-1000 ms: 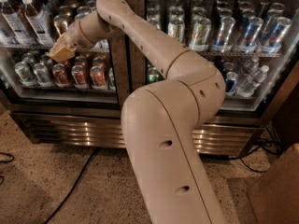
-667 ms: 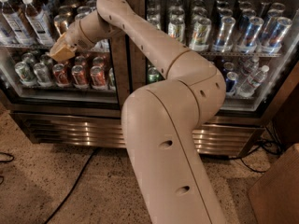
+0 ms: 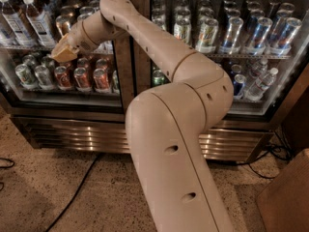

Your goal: Close right fridge door

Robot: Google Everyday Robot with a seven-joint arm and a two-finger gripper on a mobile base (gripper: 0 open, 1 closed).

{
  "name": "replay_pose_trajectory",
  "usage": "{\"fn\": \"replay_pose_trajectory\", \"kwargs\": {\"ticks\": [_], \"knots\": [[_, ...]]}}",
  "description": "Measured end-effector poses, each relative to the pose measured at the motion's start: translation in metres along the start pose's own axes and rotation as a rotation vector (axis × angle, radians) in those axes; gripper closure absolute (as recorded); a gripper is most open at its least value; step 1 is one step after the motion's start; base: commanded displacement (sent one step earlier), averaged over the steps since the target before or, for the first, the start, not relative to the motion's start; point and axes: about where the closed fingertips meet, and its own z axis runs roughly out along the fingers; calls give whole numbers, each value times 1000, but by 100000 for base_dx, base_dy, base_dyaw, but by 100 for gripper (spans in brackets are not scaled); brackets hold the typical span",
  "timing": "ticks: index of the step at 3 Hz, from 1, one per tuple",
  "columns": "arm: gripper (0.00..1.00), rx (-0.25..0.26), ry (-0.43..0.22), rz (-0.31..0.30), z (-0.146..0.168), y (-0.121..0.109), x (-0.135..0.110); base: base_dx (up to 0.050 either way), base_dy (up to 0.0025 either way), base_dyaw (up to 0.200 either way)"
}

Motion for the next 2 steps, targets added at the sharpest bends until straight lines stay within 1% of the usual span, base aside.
{"fn": "replay_pose_trajectory", "kwargs": {"ticks": [2], "knots": [[6, -2, 0, -1, 1, 1, 0, 0, 0, 0]]}}
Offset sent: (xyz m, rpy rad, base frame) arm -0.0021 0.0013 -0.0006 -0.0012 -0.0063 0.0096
